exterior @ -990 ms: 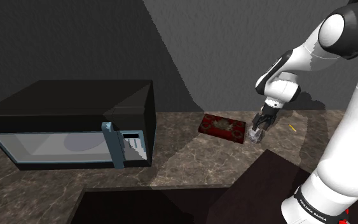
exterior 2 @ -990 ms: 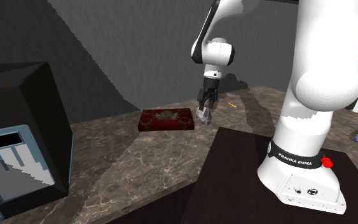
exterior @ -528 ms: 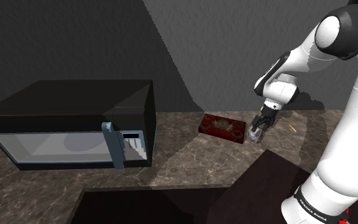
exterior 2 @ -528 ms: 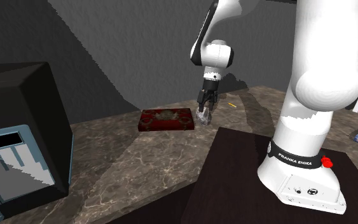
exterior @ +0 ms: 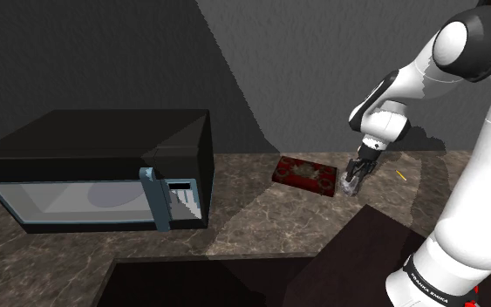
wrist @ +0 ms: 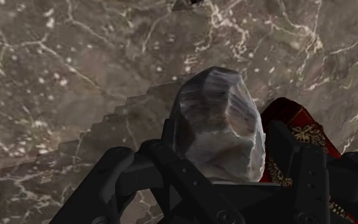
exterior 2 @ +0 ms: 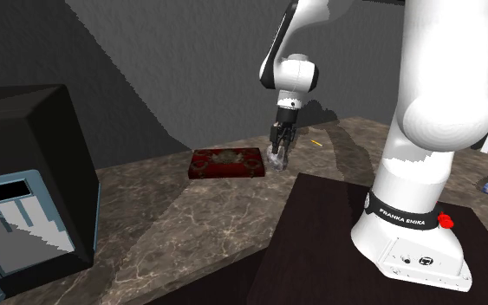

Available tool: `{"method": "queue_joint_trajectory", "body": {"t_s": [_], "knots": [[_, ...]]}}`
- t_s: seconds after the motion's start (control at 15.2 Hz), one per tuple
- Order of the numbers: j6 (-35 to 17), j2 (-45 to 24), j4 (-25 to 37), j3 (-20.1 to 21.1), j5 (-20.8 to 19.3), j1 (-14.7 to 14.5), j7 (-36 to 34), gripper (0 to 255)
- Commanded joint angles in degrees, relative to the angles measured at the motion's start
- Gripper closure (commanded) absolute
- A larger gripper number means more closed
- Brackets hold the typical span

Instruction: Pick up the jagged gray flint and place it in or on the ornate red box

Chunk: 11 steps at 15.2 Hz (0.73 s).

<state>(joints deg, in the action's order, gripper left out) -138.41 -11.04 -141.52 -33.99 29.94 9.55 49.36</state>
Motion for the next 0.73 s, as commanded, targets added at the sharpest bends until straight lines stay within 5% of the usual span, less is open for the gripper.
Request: {"method": "queue_joint_trajectory", "body": {"t_s": [0.0, 0.66], "knots": [[-0.01, -0.05, -0.12, -0.01, -0.05, -0.01, -0.05, 255], [4.13, 7.03, -0.27, -2.4, -8.29, -1.18, -6.7, 255]]}}
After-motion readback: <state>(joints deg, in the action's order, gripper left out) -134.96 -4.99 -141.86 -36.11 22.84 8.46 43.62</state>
